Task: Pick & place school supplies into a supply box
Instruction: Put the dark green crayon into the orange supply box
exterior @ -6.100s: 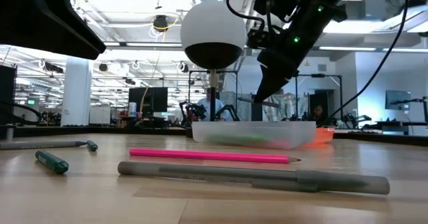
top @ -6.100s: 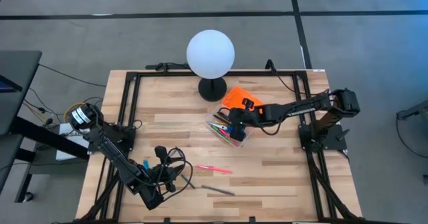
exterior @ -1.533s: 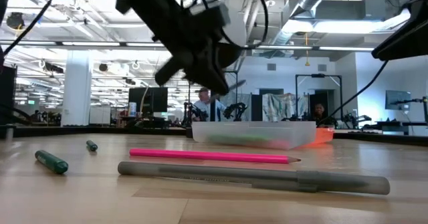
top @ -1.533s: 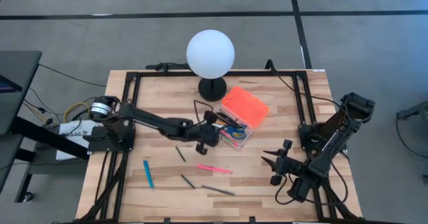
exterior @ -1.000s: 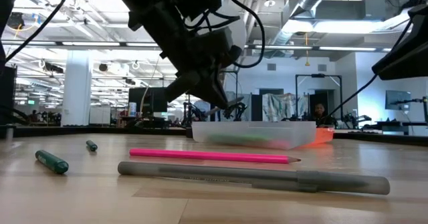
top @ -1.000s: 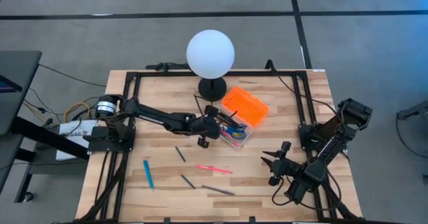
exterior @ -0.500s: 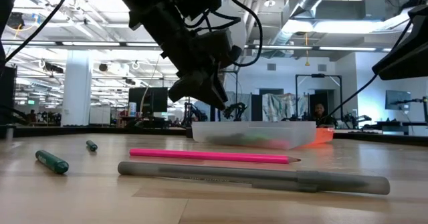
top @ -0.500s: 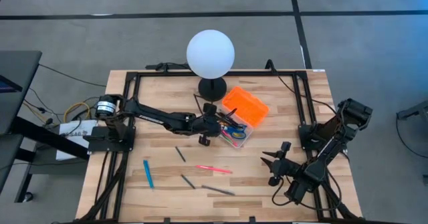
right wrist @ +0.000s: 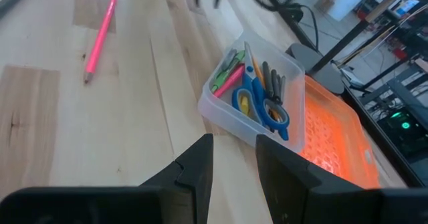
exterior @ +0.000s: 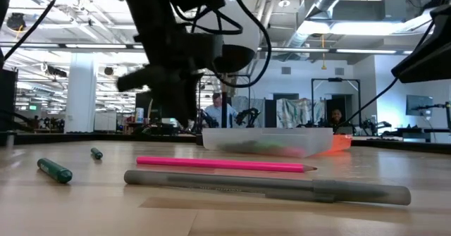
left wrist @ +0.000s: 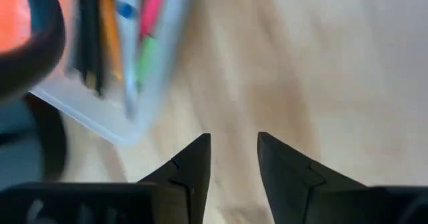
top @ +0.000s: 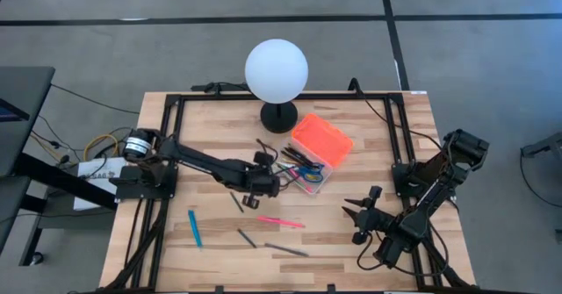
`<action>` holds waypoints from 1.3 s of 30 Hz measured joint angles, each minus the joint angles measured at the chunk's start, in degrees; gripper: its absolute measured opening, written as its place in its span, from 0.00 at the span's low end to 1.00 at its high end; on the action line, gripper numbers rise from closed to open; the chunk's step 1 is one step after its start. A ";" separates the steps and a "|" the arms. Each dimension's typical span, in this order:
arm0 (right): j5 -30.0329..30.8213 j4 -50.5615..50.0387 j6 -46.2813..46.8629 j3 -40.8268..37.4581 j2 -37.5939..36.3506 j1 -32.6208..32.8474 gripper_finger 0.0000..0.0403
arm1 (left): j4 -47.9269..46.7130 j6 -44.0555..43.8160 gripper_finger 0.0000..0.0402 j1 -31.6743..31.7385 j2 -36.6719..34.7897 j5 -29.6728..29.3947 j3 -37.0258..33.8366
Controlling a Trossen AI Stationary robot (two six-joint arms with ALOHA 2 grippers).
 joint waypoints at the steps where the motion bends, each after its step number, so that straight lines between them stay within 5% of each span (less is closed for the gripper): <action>1: 0.33 0.02 0.00 0.00 0.00 0.00 0.27 | -1.96 -1.35 0.29 -0.53 0.00 0.45 0.45; 12: 0.48 0.17 -0.02 0.00 -0.02 -2.15 0.27 | -17.32 -14.83 0.22 -7.22 0.00 4.26 1.86; 39: 0.46 0.87 -0.04 0.00 -0.02 -2.97 0.27 | -13.33 -21.79 0.18 -12.40 -0.04 6.55 -7.13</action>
